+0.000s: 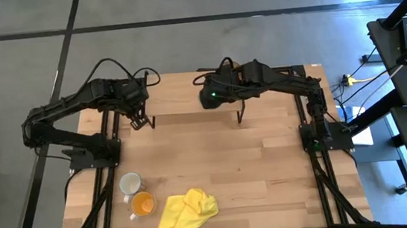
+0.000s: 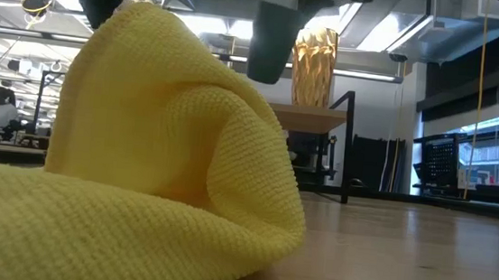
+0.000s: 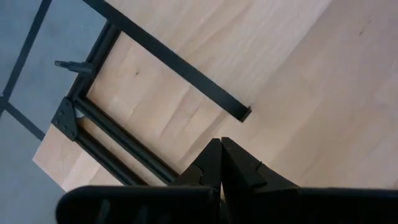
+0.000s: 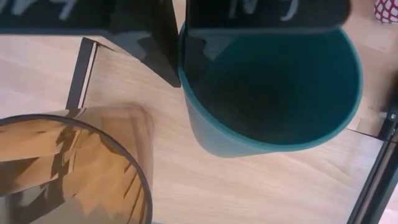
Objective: Stack small to large cups/mugs on shelf
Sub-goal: Put the green cup on the shelf
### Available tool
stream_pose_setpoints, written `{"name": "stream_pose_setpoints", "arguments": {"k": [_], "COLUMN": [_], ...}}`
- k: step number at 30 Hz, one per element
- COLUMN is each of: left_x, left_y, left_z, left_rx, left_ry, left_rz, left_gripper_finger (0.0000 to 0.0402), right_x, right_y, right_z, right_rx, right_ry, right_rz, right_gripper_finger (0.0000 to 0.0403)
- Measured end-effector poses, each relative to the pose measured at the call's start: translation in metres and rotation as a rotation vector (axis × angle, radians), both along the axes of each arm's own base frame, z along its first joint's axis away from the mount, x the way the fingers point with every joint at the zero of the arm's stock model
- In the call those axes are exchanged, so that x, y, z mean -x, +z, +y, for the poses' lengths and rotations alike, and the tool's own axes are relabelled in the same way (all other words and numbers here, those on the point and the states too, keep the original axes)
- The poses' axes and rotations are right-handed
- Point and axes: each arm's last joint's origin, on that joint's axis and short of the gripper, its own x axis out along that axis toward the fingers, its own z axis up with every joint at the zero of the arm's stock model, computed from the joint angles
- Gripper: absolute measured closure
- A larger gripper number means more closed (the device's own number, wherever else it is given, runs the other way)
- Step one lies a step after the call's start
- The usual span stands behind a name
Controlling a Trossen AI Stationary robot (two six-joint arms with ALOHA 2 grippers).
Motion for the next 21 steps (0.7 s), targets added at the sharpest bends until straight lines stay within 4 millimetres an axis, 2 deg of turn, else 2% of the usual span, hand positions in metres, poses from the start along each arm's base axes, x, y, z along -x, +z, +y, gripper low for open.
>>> {"name": "stream_pose_setpoints", "arguments": {"k": [21], "left_x": [0.001], "left_y": [0.000], "left_z": [-0.002], "left_rx": [0.014], "left_ry": [-0.011], "left_rz": [0.010], "left_gripper_finger": [0.0402], "right_x": [-0.001], "right_y": [0.000], "right_z": [0.010], "right_rx": [-0.020], "right_ry": [0.030], "right_rz": [0.000], "right_gripper_finger": [0.0386]}}
